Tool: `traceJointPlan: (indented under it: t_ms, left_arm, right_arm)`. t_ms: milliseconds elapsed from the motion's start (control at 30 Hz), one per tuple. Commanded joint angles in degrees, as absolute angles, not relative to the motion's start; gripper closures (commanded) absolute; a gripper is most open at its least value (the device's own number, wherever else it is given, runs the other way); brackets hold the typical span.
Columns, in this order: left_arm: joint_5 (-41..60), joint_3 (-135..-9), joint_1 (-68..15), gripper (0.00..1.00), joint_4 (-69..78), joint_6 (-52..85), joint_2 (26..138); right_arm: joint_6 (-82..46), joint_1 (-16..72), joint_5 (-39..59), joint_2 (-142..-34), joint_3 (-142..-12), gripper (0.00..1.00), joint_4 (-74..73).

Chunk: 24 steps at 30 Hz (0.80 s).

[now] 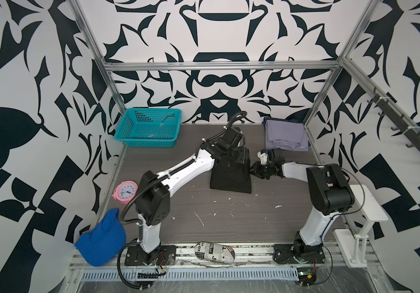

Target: Fold and stack the skirts

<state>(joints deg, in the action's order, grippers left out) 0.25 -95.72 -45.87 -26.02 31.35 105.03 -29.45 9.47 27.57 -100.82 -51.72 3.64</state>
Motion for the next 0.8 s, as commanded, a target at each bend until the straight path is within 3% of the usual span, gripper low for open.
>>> traceJointPlan:
  t_ms: [0,100,167,400,767]
  left_arm:
    - [1.11,-90.28,-40.77,0.53,-23.61,32.74,106.29]
    - [0.23,-86.96,-41.03,0.59,-20.67,32.43,106.92]
    - [0.9,-85.83,-41.52,0.62,-19.29,32.6,108.28]
    - [0.76,-80.82,-44.8,0.69,-12.73,33.09,112.65]
    - [-1.4,-70.77,-44.74,0.59,-5.44,37.13,110.12]
  right_arm:
    - [-27.92,9.24,22.25,-90.94,-52.16,0.71,11.96]
    - [-26.54,9.27,20.6,-84.5,-54.28,0.7,17.11]
    - [-25.6,9.66,24.62,-82.96,-56.19,0.72,17.65]
    - [-30.86,17.72,36.58,-91.47,-61.86,0.8,8.88]
    - [-32.64,17.68,35.99,-103.5,-56.38,0.83,1.68]
